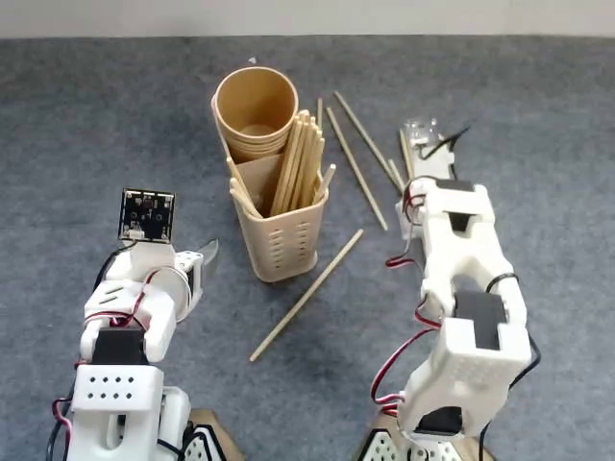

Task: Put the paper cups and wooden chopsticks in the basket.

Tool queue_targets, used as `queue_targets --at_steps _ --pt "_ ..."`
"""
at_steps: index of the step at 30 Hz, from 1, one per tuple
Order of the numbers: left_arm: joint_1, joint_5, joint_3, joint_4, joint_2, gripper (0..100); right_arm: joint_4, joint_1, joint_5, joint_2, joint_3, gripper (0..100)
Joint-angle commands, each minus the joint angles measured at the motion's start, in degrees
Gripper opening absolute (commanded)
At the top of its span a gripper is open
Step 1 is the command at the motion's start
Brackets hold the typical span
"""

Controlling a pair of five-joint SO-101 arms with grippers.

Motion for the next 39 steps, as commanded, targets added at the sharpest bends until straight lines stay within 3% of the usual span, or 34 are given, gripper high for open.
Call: queue_targets --at_steps 1,8,12,15,22,28,39 --pt "0.6 0.4 -0.5 -0.9 -1.0 26 -0.1 1.6 1.3 0.3 -0.7 10.6" --pt "0.6 0.4 -0.5 -1.0 -0.8 26 -2.0 5.1 1.1 0.3 -0.7 10.1" --pt "0.6 0.4 -0.5 -1.1 -0.8 26 -1.9 5.8 1.1 0.2 -0.7 0.0" --pt "0.6 0.4 -0.5 -1.1 -0.7 26 -1.9 5.6 1.0 -0.8 -0.8 0.3" --pt "0.7 0.4 -0.4 -1.1 -0.7 26 -1.8 5.2 -7.8 -17.7 -2.9 0.5" --pt "0.8 0.4 -0.4 -1.1 -0.6 26 -2.7 -1.5 -13.3 -35.1 -2.9 0.5" --pt "0.8 0.4 -0.3 -1.1 -0.6 26 -19.2 -18.2 -19.7 -48.3 -2.9 0.5"
